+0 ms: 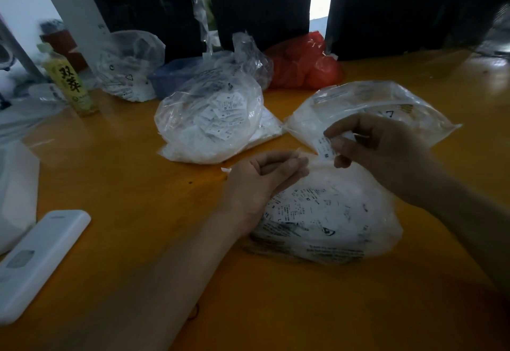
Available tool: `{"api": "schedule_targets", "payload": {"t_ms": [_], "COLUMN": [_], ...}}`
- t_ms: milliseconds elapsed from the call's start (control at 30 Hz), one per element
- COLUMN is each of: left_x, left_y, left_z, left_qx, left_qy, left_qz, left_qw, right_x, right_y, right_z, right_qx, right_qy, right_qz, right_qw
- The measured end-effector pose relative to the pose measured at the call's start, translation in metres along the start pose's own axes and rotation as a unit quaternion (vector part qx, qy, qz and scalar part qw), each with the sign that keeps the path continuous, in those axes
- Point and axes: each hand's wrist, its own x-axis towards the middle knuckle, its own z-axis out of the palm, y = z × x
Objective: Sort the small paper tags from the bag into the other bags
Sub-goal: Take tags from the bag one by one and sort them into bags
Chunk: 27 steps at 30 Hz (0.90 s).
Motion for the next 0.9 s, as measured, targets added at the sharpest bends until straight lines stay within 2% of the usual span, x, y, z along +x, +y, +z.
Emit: {"api": "schedule_targets", "payload": {"t_ms": [233, 733, 900], "left_x": [-0.0010, -0.0032, -0.0026], "left_y": [0.0006, -0.0001, 0.0000], "left_z": [0.0023, 0.0020, 0.0024], "left_qx": [0.035, 0.044, 0.029], "left_qy": [-0.012, -0.023, -0.009], "left_qz": [-0.004, -0.011, -0.009], "left_qw": [0.999, 0.999, 1.000], "right_x": [0.0027, -0.0014, -0.0034], "right_y": [0.0022, 0.0006, -0.0021], "right_z": [0.0057, 0.0074, 0.0065], "right_qx": [-0.029, -0.124, -0.173], "right_qy": [0.045, 0.042, 0.007], "right_qz": [-0.044, -0.067, -0.067], "right_qw": [0.998, 0.989, 0.983]}}
